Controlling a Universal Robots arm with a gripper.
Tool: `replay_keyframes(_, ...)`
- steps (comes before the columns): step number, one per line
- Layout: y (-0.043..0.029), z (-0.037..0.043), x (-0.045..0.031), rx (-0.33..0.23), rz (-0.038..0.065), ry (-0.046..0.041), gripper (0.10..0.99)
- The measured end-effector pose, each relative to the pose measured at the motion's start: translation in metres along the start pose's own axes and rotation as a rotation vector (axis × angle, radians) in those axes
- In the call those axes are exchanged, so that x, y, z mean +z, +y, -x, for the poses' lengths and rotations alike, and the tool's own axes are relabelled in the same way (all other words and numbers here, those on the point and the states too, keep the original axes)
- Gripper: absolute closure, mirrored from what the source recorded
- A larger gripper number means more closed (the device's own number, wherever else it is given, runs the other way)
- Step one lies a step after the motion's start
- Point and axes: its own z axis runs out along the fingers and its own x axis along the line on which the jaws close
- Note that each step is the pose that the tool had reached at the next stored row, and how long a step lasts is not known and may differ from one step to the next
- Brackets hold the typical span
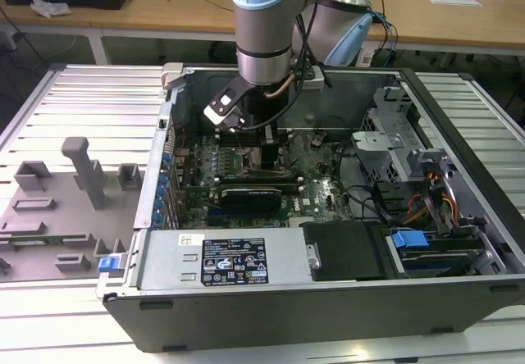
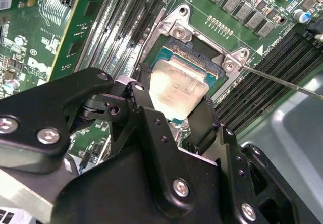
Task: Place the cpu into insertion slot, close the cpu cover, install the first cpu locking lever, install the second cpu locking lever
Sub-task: 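Place the cpu into insertion slot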
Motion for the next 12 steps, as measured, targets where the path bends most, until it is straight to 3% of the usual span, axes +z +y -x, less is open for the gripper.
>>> replay_keyframes(7, -0.0017, -0.0011, 0.0085, 0.048, 0.000, -0.0041, 0.545)
replay_keyframes(12, -0.0020, -0.0019, 0.0123, 0.050, 0.000, -0.0048, 0.545)
